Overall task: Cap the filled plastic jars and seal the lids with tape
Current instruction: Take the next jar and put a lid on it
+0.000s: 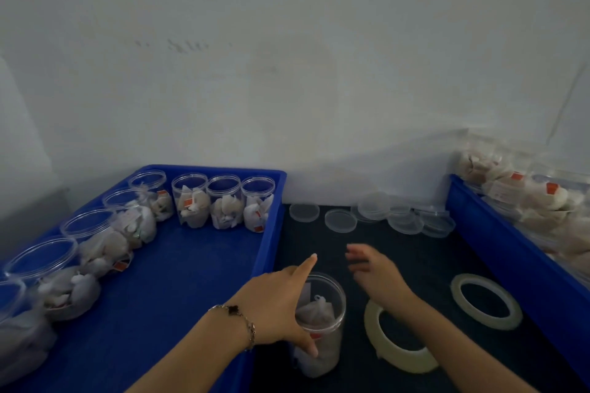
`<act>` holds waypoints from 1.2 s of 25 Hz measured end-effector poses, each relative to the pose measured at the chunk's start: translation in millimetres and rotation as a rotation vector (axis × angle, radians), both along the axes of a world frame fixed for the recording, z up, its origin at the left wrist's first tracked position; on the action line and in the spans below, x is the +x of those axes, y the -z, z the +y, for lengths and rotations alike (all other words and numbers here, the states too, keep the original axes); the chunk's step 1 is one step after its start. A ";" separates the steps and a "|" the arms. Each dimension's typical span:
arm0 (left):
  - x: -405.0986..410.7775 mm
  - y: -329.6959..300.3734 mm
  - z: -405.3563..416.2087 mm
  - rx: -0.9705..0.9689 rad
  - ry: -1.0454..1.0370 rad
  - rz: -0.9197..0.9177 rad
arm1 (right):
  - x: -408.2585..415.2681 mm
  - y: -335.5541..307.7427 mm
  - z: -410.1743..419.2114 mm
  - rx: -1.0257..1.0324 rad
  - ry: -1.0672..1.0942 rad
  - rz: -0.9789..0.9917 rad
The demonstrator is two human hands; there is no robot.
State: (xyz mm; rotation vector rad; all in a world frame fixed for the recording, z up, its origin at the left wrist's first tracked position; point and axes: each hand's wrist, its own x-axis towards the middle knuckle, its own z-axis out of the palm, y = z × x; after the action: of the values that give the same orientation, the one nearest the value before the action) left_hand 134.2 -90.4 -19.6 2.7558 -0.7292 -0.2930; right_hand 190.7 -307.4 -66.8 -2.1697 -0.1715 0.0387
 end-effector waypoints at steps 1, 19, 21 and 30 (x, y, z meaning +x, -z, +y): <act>1.0 -0.5 0.2 0.013 0.003 -0.020 | 21.4 0.1 -0.2 -0.117 0.048 -0.030; 19.3 16.1 5.6 0.080 -0.111 -0.086 | 100.5 64.7 7.6 -1.008 -0.020 -0.369; 18.5 15.3 4.7 0.050 -0.119 -0.100 | 72.4 57.1 8.9 -0.787 0.017 -0.386; 5.5 -5.8 5.8 -0.538 -0.174 0.023 | -33.1 -63.1 -2.4 0.717 0.357 0.078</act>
State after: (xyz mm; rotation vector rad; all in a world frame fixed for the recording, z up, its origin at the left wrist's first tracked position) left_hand 139.7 -84.6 -13.8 2.2768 -0.4701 -0.0741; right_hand 157.6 -309.8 -3.7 -1.4521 0.2228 -0.1247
